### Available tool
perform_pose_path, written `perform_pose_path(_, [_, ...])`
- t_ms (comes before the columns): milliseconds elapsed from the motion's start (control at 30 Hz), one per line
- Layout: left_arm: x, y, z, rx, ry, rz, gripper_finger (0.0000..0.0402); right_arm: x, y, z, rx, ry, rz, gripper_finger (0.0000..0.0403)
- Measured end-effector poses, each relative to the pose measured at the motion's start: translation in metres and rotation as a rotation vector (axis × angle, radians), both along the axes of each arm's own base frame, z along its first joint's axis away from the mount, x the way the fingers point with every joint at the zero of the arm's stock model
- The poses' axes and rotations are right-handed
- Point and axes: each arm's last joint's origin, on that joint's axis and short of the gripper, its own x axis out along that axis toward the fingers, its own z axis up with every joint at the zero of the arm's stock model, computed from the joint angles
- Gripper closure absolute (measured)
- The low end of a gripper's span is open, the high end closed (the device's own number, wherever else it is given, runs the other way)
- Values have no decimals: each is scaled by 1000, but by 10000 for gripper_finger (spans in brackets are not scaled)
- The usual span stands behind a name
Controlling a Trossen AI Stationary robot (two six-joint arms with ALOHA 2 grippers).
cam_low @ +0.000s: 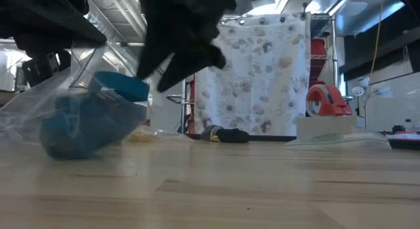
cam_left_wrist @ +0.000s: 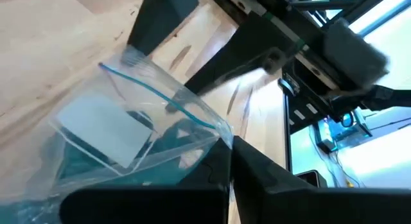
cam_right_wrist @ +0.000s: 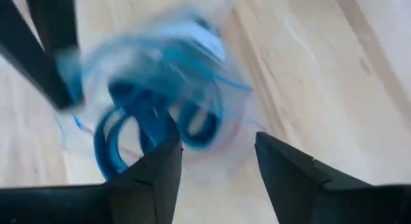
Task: Sort rubber bands
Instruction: Put the blue rubber band into the transparent zip bag, then close the transparent zip bag
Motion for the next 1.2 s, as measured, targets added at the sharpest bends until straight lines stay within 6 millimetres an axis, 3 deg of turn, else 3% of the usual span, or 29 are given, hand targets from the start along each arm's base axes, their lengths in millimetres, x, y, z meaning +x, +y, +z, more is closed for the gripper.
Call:
perform_pose_path(200, [0, 0, 0, 0, 1, -2, 402, -13, 1, 14, -18, 166, 100, 210])
perform_pose_path(333, [0, 0, 0, 5, 0, -4, 402, -23, 21, 18, -142, 192, 316, 210])
perform_pose_path(467, [0, 0, 2, 5, -8, -6, 402, -30, 54, -5, -297, 124, 542, 210])
perform_pose_path(600, [1, -1, 3, 5, -24, -10, 402, -38, 79, -36, -542, 9, 611, 210])
perform_pose_path(733, [0, 0, 3, -2, -24, -8, 402, -46, 83, -64, -690, -77, 540, 210])
perform_pose_path(933, [1, 0, 3, -6, -24, -6, 402, -51, 79, -85, -687, -157, 485, 215])
perform_pose_path(1067, [1, 0, 3, -11, -24, -5, 402, -48, 81, -81, -672, -213, 439, 268])
perform_pose_path(1200, [0, -1, 3, -2, -24, -9, 402, -44, 73, -82, -577, -225, 350, 371])
